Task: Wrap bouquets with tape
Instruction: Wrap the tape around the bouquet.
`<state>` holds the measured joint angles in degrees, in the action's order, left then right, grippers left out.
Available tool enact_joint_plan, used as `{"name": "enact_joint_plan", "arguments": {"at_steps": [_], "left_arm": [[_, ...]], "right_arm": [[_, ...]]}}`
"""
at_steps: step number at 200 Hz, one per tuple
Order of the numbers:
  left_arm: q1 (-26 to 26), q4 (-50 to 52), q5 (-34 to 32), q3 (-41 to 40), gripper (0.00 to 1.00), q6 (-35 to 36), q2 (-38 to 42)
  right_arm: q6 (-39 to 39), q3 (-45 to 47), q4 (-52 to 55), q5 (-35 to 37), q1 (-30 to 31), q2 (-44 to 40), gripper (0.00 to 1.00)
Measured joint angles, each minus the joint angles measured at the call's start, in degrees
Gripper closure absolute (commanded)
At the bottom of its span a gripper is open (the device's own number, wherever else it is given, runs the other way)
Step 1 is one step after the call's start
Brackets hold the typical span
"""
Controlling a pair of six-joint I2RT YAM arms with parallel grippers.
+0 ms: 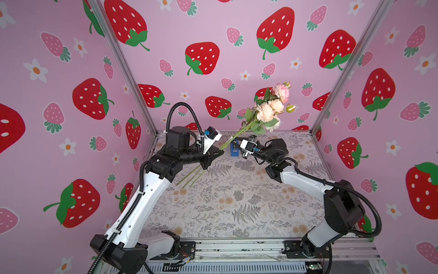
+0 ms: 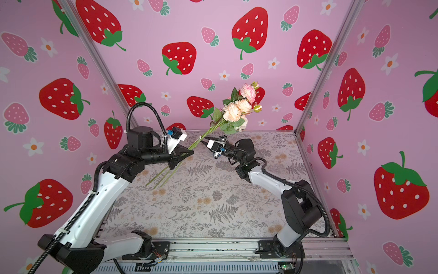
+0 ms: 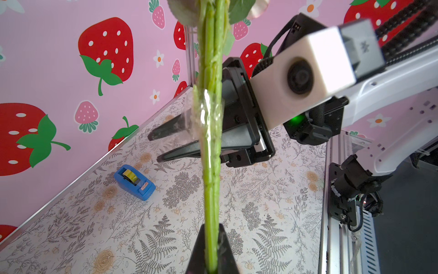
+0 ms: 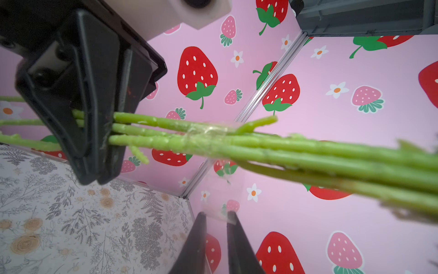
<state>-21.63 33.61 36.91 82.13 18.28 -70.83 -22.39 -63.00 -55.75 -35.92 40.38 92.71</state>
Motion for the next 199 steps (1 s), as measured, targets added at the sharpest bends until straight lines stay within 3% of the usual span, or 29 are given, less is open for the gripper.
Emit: {"name": "enact_joint_plan", "arguments": {"at_steps": [30, 199], "left_arm": [[-0.02, 0.68, -0.79, 0.00, 1.00, 0.83, -0.15], [-2.84, 2.56, -12.04, -0.02, 1.00, 7.89, -2.73]], "right_arm": [[-0.17, 1.55, 0.15, 0.09, 0.00, -0.59, 1.00], [0.61, 4.52, 3.17, -1.16, 1.51, -6.49, 1.00]]}}
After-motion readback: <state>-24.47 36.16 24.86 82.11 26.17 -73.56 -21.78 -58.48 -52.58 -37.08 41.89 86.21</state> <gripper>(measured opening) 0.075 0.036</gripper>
